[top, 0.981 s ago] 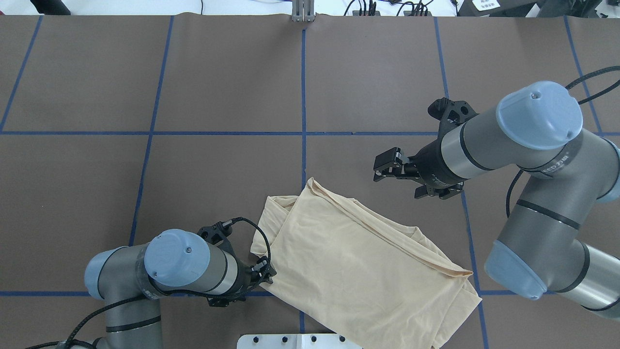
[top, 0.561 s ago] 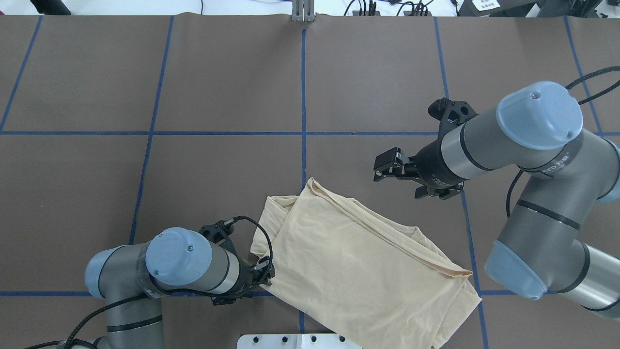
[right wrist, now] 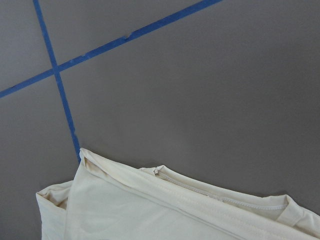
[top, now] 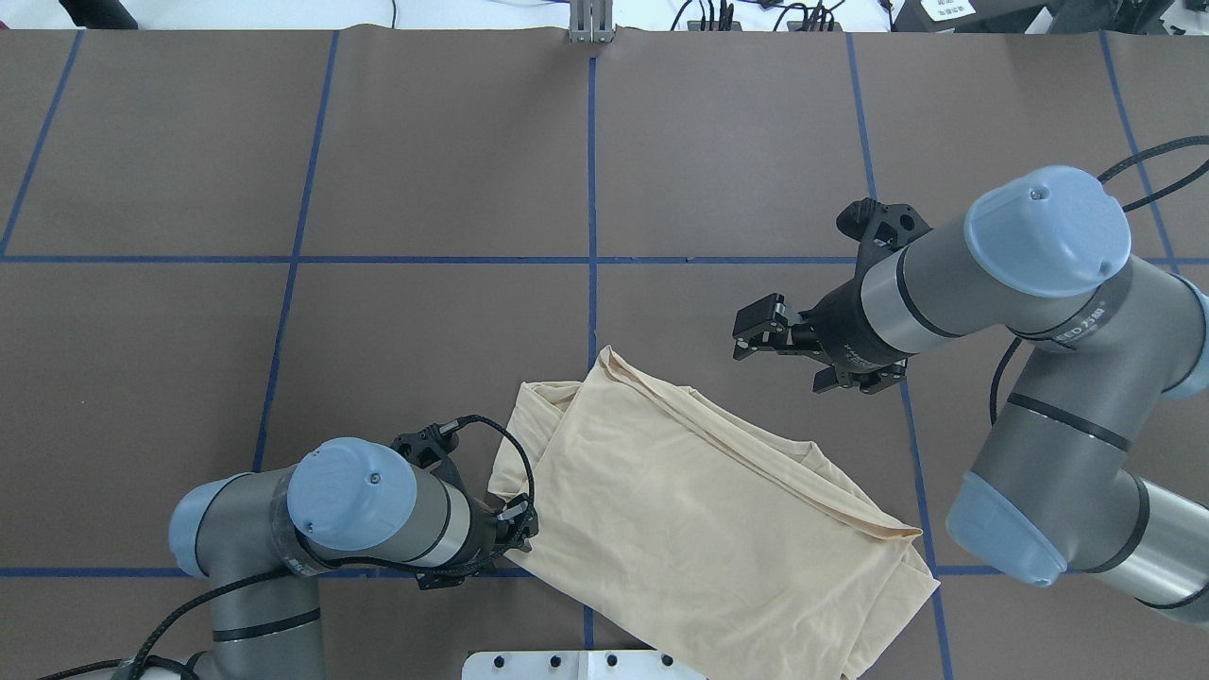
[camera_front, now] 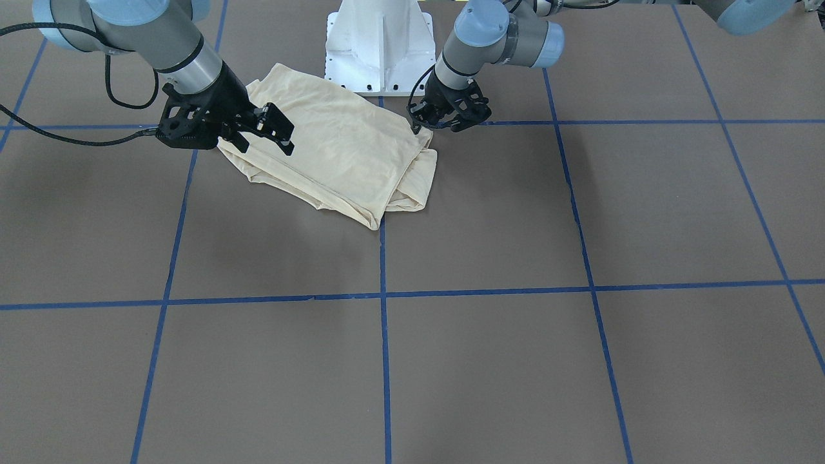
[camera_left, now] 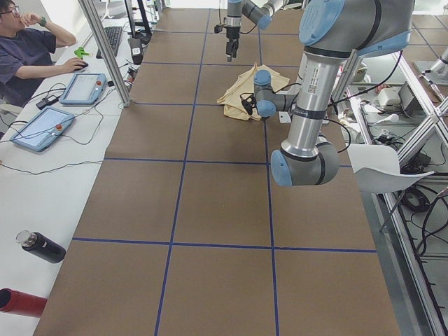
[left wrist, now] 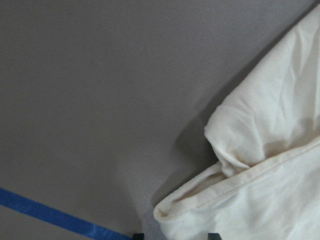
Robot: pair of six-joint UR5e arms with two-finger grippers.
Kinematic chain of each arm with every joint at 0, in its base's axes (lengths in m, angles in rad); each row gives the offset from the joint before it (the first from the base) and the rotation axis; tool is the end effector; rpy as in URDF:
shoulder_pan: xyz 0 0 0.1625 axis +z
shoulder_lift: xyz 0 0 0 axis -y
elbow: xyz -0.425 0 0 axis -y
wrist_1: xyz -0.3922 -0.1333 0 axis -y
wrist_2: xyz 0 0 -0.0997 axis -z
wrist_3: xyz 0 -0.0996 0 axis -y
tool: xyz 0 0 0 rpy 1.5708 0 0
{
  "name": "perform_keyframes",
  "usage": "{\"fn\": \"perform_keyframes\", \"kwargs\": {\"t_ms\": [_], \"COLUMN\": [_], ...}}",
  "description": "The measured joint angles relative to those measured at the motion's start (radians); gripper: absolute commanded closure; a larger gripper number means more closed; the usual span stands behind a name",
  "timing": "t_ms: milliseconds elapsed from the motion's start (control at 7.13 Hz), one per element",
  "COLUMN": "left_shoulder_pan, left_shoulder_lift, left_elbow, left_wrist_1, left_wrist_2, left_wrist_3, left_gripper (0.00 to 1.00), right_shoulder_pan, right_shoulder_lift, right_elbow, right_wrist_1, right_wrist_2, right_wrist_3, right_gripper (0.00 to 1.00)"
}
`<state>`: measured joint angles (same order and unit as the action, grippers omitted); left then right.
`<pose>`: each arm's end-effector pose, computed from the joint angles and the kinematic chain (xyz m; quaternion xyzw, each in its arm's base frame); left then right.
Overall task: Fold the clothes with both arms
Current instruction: 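Grasp the shirt's near corner with the left gripper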
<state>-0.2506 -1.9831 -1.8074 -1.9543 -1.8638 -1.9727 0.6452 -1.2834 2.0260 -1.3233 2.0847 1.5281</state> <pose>0.5706 -0.2540 0.2782 -0.1635 0.4773 -0.2075 0.8381 -0.3780 -0.3901 0.2691 -0.0556 -0.5080 0.1372 0.8486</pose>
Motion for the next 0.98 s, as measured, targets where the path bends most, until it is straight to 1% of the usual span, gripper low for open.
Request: {"fn": "perform_keyframes", "kwargs": {"t_ms": [140, 280, 421, 561, 701, 981], "left_shoulder_pan": [0.0, -0.001, -0.001, -0.001, -0.003, -0.017], "left_shoulder_lift": [-0.001, -0.001, -0.002, -0.003, -0.003, -0.009], "left_elbow": [0.001, 0.001, 0.002, 0.002, 0.002, 0.0], "left_wrist_1": [0.0, 0.0, 0.001, 0.001, 0.004, 0.022], "left_wrist_2": [0.0, 0.0, 0.0, 0.0, 0.0, 0.0], "left_wrist_3": [0.0, 0.0, 0.0, 0.0, 0.0, 0.0], "left_gripper": [0.49, 0.54, 0.65, 0.8, 1.0, 1.0], "right_shoulder_pan": [-0.001, -0.002, -0.002, -0.002, -0.002, -0.002], "right_shoulder_lift": [-0.001, -0.002, -0.003, -0.003, -0.003, -0.005], "right_elbow": [-0.001, -0.002, -0.002, -0.003, -0.003, -0.003], "right_wrist_1": [0.0, 0.0, -0.001, -0.001, -0.001, -0.001], "right_wrist_2": [0.0, 0.0, 0.0, 0.0, 0.0, 0.0], "right_wrist_3": [0.001, 0.001, 0.001, 0.001, 0.001, 0.001], "right_gripper": [0.0, 0.0, 0.0, 0.0, 0.0, 0.0]}}
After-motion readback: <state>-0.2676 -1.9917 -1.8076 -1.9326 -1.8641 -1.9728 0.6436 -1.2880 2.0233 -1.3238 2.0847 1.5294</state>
